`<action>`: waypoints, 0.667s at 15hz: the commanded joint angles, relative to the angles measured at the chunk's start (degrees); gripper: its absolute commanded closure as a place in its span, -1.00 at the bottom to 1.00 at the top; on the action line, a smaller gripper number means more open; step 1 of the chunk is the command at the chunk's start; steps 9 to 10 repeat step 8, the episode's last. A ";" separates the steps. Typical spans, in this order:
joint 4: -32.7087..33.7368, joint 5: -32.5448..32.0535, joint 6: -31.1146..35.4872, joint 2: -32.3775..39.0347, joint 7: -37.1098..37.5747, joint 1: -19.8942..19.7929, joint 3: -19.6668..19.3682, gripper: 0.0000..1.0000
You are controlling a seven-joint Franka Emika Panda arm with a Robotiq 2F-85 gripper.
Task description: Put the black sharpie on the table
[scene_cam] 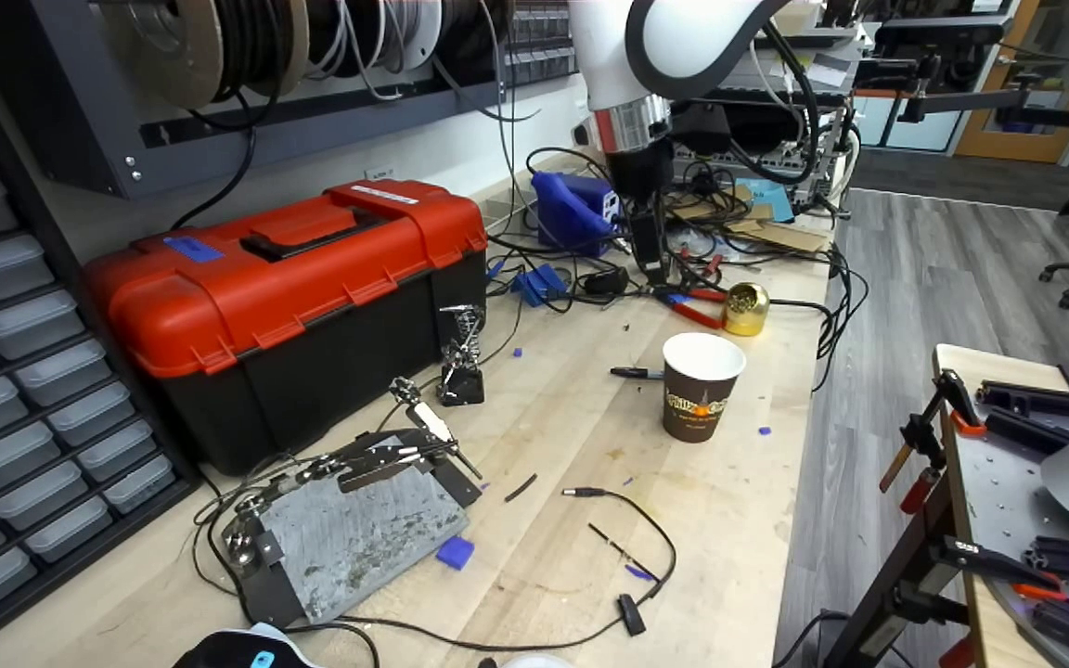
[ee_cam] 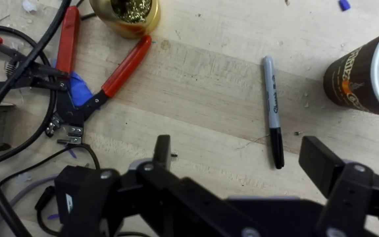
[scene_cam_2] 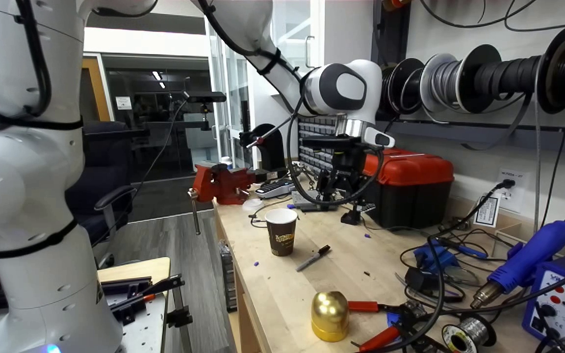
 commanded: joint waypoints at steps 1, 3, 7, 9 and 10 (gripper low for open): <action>-1.45 -0.14 1.77 -1.12 1.00 0.07 0.05 -1.00; -3.84 -0.34 3.63 -2.91 1.99 0.30 0.06 -1.00; -4.94 -0.39 4.17 -3.84 2.38 0.35 0.06 -1.00; -4.97 -0.40 4.20 -3.84 2.39 0.35 0.06 -1.00; -4.97 -0.40 4.20 -3.84 2.39 0.35 0.06 -1.00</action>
